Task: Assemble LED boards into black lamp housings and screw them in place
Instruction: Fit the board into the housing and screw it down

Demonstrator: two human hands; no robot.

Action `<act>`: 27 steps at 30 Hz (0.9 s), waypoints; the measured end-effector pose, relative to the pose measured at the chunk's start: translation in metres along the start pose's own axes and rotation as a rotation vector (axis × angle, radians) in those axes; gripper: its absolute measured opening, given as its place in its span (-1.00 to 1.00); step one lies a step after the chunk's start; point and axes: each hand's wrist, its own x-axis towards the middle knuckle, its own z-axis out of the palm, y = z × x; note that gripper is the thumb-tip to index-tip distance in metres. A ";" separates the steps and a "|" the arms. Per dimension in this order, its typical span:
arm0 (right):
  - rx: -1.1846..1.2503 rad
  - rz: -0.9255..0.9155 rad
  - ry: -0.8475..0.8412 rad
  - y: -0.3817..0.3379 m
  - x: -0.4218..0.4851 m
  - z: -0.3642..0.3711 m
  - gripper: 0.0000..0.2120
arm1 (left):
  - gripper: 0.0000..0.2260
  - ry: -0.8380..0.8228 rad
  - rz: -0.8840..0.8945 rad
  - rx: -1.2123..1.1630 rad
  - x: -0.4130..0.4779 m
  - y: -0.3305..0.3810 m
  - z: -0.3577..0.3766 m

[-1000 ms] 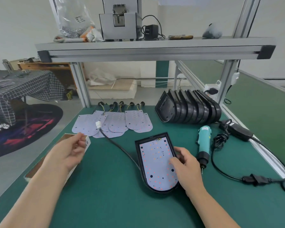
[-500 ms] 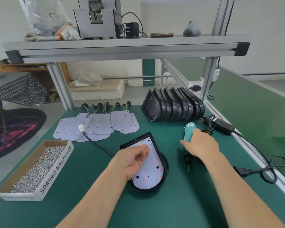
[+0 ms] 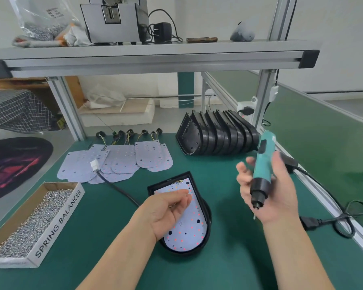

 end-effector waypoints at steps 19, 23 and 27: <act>-0.132 -0.353 0.062 0.031 0.040 0.082 -0.82 | -0.90 -0.031 0.029 0.153 0.001 -0.008 0.000; -0.202 -0.569 0.220 0.042 0.037 0.085 -0.79 | -0.91 -0.034 0.027 0.142 0.000 -0.007 -0.001; -0.206 -0.648 0.277 0.049 0.031 0.091 -0.78 | -0.87 -0.001 0.021 0.103 0.002 -0.007 0.000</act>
